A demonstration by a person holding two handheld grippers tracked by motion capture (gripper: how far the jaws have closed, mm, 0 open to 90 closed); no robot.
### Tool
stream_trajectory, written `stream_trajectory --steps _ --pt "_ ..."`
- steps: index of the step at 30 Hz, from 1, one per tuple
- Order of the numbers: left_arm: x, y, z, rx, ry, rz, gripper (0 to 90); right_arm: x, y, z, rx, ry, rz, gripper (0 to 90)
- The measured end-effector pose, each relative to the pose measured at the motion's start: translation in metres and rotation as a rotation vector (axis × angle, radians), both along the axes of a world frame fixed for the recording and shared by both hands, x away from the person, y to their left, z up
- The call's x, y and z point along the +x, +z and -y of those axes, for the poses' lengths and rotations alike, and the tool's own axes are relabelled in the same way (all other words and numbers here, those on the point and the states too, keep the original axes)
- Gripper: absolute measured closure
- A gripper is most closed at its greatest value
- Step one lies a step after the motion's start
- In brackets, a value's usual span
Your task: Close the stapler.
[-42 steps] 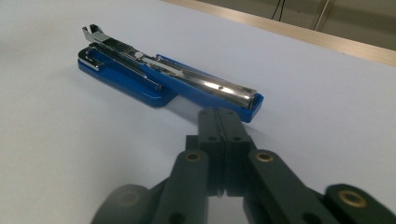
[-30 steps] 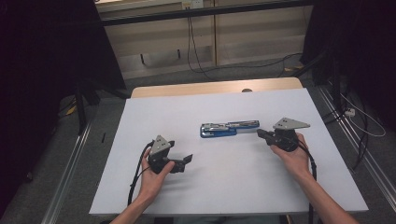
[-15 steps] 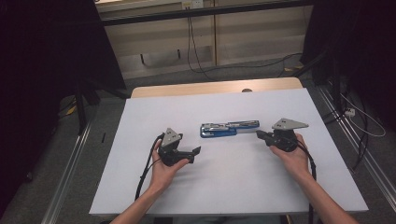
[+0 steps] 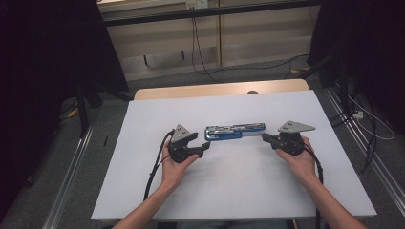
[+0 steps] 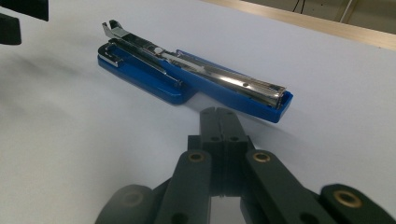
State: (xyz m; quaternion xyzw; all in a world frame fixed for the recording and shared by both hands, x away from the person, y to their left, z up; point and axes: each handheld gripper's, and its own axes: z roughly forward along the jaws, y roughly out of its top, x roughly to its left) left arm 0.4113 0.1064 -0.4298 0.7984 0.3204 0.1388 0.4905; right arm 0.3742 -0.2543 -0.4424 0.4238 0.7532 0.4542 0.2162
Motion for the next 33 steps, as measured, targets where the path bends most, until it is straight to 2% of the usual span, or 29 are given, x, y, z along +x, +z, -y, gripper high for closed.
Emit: stream_trajectory --steps 6,10,13,16,18,20,26,30,33 --pt "0.010 -0.002 0.005 0.002 -0.016 -0.015 54.9 0.001 -0.001 -0.001 -0.006 0.001 -0.002 90.0" --pt "0.015 0.001 0.007 -0.011 0.010 -0.024 61.2 0.002 -0.002 -0.003 -0.010 0.008 -0.004 90.0" --pt "0.018 0.002 0.007 -0.018 0.011 -0.020 68.4 0.003 -0.002 -0.003 -0.010 0.012 -0.004 90.0" --pt "0.020 0.002 0.009 -0.001 0.012 -0.009 76.6 0.003 -0.002 -0.003 -0.011 0.013 -0.004 90.0" --pt "0.022 0.003 0.010 0.006 0.014 -0.010 79.0 0.003 -0.002 -0.003 -0.009 0.013 -0.006 90.0" --pt "0.025 0.003 0.011 -0.004 0.016 -0.011 83.2 0.003 -0.002 -0.002 -0.009 0.012 -0.006 90.0" --pt "0.029 0.002 0.018 0.000 -0.003 -0.018 90.0 0.003 -0.002 -0.004 -0.009 0.014 -0.010 90.0" --pt "0.033 -0.001 0.024 0.039 -0.040 -0.026 90.0 0.003 -0.003 -0.004 -0.011 0.016 -0.013 90.0" --pt "0.037 -0.003 0.027 0.054 -0.037 -0.036 90.0 0.004 -0.004 -0.005 -0.019 0.014 -0.015 90.0"
